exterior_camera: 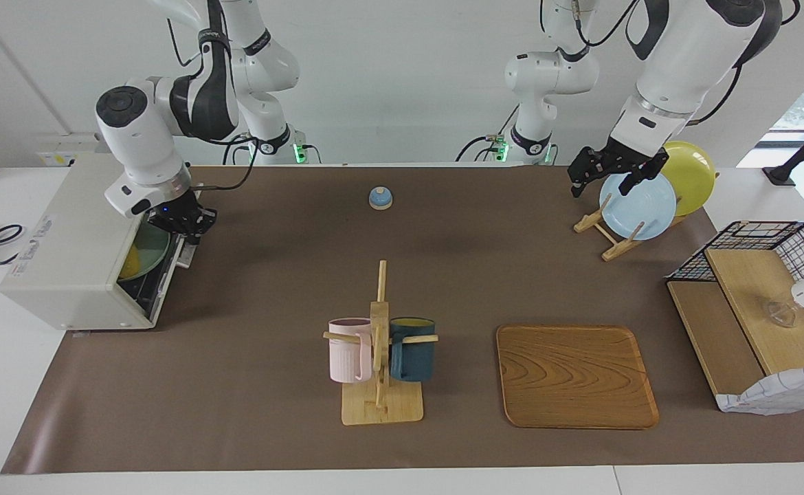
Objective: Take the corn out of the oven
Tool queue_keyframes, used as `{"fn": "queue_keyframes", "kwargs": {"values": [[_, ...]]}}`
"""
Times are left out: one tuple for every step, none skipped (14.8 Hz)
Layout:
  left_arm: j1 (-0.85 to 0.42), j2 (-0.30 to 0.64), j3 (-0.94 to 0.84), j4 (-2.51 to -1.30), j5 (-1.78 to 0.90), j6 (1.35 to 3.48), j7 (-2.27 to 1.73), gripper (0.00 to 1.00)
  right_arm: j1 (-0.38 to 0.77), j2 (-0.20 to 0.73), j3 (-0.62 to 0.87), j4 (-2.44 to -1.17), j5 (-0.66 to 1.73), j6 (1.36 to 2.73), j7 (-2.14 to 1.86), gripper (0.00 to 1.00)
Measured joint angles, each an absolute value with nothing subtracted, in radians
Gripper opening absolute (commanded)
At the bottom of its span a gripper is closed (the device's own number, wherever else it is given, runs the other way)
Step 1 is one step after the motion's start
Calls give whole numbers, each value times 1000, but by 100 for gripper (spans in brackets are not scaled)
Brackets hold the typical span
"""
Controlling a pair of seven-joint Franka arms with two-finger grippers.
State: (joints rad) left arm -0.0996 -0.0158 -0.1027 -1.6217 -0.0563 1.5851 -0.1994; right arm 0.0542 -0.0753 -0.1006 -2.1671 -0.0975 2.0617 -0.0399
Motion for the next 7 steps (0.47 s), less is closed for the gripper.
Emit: {"fn": "queue_keyframes", "kwargs": {"values": [[-100,-16,-102,-1622,-56,1585,-200,100,65,-65,-100,-2173,-97,2075,-29,0],[-99,-16,-102,-1622,-56,1586,-200,100,73,-53,-99,-2176,-94,2088,-22,0],[-99,-16,-102,-1622,-56,1586,-200,100,77,-43,-97,-2178,-90,2099,-18,0],[-99,-16,-102,-1622,-56,1587,-201,100,79,-32,-95,-2180,-84,2108,-17,0],[-99,-16,-102,-1622,-56,1589,-201,100,85,-20,-94,-2182,-83,2123,-16,0],[-99,-16,-102,-1622,-56,1591,-201,100,91,-5,-93,-2184,-82,2145,-15,0],[-99,-16,-102,-1623,-56,1592,-201,100,96,10,-93,-2186,-81,2171,-12,0]]}}
